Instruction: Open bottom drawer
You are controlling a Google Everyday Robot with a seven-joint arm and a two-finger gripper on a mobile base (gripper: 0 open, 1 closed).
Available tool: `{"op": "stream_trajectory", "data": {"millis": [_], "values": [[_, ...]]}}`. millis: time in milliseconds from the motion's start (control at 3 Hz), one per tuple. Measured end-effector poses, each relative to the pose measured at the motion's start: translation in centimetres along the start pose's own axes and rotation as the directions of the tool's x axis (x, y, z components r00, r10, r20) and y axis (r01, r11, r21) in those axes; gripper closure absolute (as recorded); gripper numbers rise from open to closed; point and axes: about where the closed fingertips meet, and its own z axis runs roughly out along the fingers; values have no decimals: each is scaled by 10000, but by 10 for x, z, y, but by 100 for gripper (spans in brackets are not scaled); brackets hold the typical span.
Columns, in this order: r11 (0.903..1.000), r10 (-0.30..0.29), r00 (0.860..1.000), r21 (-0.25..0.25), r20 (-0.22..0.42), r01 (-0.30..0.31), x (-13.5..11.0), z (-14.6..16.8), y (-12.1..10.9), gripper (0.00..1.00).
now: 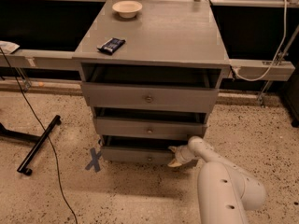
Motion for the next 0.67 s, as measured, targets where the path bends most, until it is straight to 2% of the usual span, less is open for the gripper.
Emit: {"op": "stream_trajectory", "data": {"millis": [333,667], "values": [[9991,169,9998,-388,-69,-172,14,-2,17,71],[9991,171,9998,-389,-69,-173,13,-4,17,81]]}}
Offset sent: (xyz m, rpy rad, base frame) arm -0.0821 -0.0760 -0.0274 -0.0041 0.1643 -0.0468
